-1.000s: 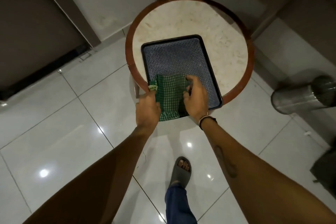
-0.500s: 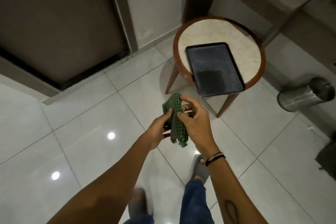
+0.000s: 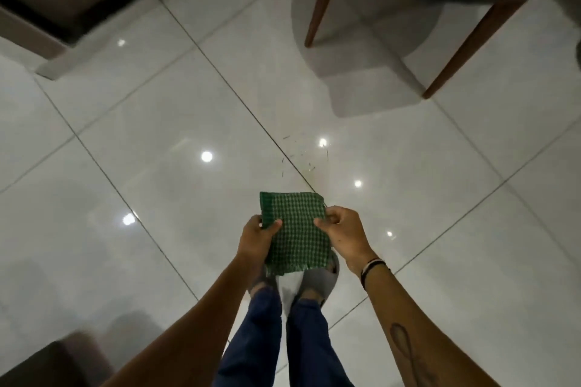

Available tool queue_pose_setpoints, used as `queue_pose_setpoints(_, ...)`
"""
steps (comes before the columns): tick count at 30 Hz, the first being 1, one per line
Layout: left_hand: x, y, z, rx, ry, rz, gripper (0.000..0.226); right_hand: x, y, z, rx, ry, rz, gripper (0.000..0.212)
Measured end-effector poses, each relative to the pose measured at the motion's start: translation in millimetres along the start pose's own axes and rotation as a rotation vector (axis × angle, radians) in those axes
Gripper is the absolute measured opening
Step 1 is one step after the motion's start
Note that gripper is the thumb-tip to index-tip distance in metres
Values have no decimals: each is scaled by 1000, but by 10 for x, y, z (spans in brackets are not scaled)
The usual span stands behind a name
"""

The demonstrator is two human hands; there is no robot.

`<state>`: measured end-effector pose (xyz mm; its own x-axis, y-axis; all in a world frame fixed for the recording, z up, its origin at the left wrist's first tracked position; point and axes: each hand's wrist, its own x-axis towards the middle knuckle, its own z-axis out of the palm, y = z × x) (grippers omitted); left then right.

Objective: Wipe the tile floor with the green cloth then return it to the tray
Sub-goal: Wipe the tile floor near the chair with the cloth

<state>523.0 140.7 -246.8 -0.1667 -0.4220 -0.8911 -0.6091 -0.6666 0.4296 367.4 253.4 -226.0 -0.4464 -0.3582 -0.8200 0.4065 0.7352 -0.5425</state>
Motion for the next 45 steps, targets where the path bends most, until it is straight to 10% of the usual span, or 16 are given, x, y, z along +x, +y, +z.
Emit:
queue_pose_setpoints(7,1627,-652,500,33,-41,15,13,1612,1140,243,-283,312,-96,12)
queue_pose_setpoints(11,2627,-763,674,153,-32,126,32,2361,1613,415,-561,502,-292,61)
queue_pose_setpoints(17,3836,-1367,118,1123,331,593,87,3566,2076,879,-1246,210,-727,80)
queue_pose_setpoints(21,4194,-1684,-75,1277,394,830,91,3965,2166,1229,-1240,351,-817,88)
queue_pose_setpoints(24,4173,-1701,-45,1263,396,839,93,3769,2499,959,-1382,141,-946,92)
queue_pose_setpoints(30,4226,-1718,-54,1273,416,841,94,4308,1655,472,-984,731,-382,89)
queue_pose_setpoints(38,4257,-1743,-55,1241,470,922,92,3885,2154,1051,-1388,224,-889,83)
queue_pose_setpoints(45,4298,-1774,-53,1258,477,929,92,4727,749,836,-949,806,-418,85)
